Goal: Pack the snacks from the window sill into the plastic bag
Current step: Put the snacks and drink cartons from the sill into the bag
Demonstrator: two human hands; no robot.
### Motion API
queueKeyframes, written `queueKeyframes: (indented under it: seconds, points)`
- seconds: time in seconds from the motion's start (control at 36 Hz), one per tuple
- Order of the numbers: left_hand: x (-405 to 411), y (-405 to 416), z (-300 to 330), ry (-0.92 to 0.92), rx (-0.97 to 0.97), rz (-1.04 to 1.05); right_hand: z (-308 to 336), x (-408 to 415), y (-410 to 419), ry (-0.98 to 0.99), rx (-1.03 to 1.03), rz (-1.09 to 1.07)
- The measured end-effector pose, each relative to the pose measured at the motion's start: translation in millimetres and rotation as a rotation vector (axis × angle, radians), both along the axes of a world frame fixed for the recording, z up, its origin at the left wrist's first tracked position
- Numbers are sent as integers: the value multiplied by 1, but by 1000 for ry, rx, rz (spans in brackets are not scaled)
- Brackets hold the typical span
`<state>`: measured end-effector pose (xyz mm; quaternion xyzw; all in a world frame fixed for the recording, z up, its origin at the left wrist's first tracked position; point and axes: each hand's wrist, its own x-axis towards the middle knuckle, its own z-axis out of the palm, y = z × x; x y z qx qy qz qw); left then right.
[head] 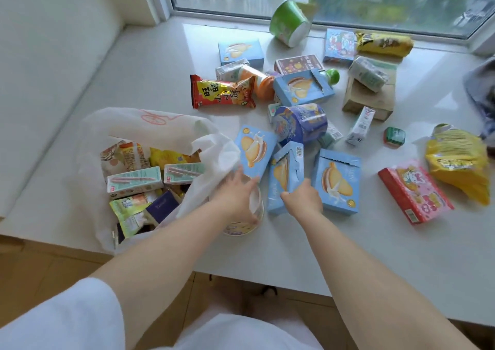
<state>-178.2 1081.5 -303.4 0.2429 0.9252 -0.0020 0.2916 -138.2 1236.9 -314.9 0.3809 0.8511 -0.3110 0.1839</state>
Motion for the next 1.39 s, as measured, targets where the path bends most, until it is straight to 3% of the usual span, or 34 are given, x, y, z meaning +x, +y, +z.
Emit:
queueKeyframes:
  seconds: [0.14,0.28,0.42,0.56,0.75,0.92,1.06,1.19,1.28,1.39]
  points:
    - [-2,-3,-8,-63,-53,158,-3,19,19,45,-19,0]
    - [18,3,-14,26,-80,193,1,33,25,179,-7,-54]
    - [38,-1,4,116,112,209,28,33,22,459,-14,-118]
    - [53,-24,69,183,382,272,78,19,4,700,-35,-104]
    - [39,-105,137,378,406,387,124,-28,-55,864,-166,6]
    - [0,-184,120,413,262,567,121,-57,-130,776,-175,244]
    - [-27,-241,99,339,213,641,103,-71,-183,569,-112,468]
    - [-56,-277,90,244,149,506,105,-91,-173,333,261,760]
    - [-72,-282,84,195,123,407,107,-101,-161,178,383,840]
    - [-99,-274,80,167,148,338,96,-112,-165,143,674,889]
